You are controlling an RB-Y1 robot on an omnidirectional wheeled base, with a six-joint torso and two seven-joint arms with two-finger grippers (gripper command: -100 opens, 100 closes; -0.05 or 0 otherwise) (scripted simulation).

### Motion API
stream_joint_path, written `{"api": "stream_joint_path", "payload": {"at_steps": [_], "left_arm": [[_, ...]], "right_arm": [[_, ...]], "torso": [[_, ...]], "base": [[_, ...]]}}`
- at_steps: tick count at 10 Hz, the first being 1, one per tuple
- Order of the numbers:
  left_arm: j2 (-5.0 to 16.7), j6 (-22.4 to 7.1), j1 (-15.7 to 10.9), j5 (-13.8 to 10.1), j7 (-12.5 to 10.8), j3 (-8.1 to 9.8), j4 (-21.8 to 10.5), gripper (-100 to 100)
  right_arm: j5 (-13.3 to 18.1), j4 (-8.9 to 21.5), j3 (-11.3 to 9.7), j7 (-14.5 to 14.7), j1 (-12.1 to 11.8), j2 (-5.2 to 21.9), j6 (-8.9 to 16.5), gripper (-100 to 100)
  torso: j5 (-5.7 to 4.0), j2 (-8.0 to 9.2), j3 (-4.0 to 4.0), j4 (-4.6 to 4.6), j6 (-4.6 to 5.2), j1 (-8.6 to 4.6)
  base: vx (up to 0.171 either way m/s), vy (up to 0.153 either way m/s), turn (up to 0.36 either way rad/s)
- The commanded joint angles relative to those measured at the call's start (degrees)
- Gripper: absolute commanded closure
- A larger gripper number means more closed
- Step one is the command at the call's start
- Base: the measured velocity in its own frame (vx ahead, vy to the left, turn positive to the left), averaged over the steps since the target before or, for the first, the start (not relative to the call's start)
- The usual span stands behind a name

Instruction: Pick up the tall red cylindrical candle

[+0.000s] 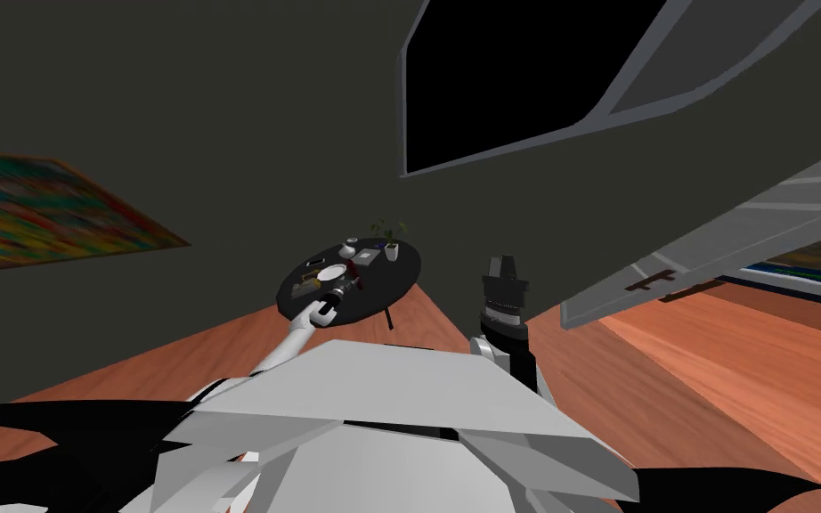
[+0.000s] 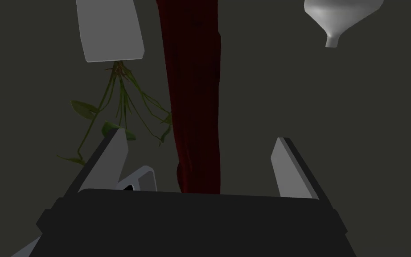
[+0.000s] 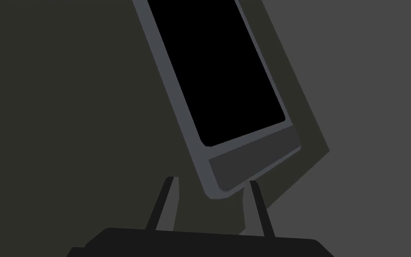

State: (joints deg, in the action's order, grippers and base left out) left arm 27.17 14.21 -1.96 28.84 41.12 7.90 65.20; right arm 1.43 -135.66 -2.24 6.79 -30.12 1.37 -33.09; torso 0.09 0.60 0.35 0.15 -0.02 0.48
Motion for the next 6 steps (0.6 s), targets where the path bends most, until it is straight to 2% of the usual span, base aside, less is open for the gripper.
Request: {"api": "stream_joint_path", "payload": {"at_steps": [1,4,6], "left_arm": [[0.45,0.29,-1.13,-0.56,1.73,1.56,-0.81,-100],[1.06,2.60,-2.67,-1.33,4.65,4.30,-3.31,-100],[0.66,5.44,-3.09,-1.67,4.80,4.92,-5.63,-100]], "right_arm": [[0.00,0.00,0.00,0.00,0.00,0.00,0.00,0],[0.00,0.00,0.00,0.00,0.00,0.00,0.00,0],[0.00,0.00,0.01,0.00,-0.01,0.01,0.00,0]], "torso": [[0.00,0.00,0.00,0.00,0.00,0.00],[0.00,-0.13,-0.07,-0.03,0.01,0.04],[0.04,-0.27,-0.15,-0.06,-0.02,0.16]], "base": [[-0.166,0.098,-0.240],[-0.147,0.104,-0.272],[-0.085,0.111,-0.178]]}}
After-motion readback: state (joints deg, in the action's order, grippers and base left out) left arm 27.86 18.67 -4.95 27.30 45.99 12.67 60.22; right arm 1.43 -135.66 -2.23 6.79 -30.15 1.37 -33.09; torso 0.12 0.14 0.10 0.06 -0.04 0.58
